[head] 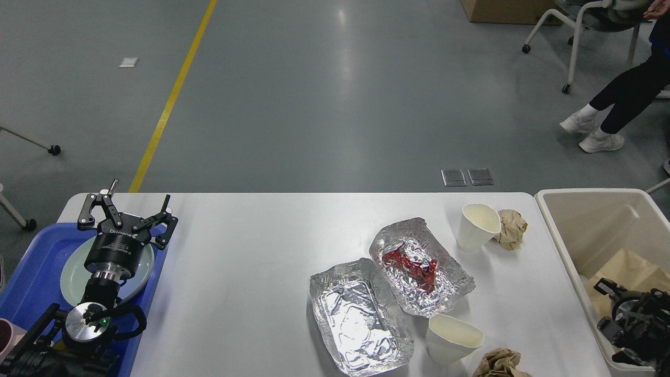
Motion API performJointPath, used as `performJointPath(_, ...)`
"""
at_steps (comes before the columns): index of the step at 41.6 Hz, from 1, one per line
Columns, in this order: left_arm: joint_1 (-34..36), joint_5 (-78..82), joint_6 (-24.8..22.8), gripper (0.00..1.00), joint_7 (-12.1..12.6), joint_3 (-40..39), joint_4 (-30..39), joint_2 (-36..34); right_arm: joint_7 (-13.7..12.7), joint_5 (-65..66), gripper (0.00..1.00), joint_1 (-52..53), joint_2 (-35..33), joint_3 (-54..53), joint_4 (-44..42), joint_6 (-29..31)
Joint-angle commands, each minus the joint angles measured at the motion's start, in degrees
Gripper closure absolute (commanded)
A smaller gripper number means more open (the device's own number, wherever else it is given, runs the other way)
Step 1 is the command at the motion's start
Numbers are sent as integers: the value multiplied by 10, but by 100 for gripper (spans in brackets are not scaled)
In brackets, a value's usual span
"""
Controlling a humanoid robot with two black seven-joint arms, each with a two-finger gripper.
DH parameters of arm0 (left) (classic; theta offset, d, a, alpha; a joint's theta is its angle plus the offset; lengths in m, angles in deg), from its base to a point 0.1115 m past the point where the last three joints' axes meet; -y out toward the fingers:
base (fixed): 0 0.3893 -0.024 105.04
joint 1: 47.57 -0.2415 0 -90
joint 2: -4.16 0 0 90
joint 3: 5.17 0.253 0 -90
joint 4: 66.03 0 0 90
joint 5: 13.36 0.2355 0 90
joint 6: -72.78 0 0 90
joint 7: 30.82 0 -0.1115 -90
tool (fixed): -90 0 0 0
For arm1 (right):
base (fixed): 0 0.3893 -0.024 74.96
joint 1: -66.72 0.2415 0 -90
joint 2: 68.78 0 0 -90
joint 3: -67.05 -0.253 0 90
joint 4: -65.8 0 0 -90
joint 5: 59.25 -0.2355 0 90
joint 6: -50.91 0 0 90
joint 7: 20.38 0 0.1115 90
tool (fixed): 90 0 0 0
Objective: Tidy desktop
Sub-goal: 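Raise the right gripper and move it over the empty foil tray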
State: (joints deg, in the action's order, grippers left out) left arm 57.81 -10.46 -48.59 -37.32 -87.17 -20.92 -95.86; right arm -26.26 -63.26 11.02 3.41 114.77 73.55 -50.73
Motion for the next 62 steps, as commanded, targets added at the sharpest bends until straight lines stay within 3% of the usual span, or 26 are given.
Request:
performJointPath(1, 0, 0, 0, 4, 0, 0, 1, 0, 0, 1, 0, 4, 1, 0, 3, -1)
performJointPath(8, 0, 0, 0, 4, 0, 0, 0, 0, 0, 1, 0, 39, -8, 2, 22, 14)
performJointPath(15, 0, 0, 0, 4, 0, 0, 1, 0, 0, 14, 0, 194, -91, 50, 181, 86)
performJointPath(21, 0, 0, 0, 4, 0, 0, 1, 0, 0, 25, 0, 334, -102, 124, 295, 145)
performJointPath(30, 0, 0, 0, 4, 0, 0, 1, 0, -3, 28, 0, 583, -65, 234, 477, 295)
performJointPath(38, 0, 0, 0, 4, 0, 0, 0, 1, -4, 24, 0, 749, 35, 287, 555, 469)
performJointPath(42, 0, 0, 0, 4, 0, 0, 0, 0, -4, 23, 0, 812, 59, 283, 601, 522)
performJointPath(50, 0, 0, 0, 4, 0, 0, 0, 0, -4, 18, 0, 956, 83, 256, 750, 526)
performJointPath(62, 0, 0, 0, 4, 0, 0, 0, 0, -4, 13, 0, 1079, 82, 187, 888, 522)
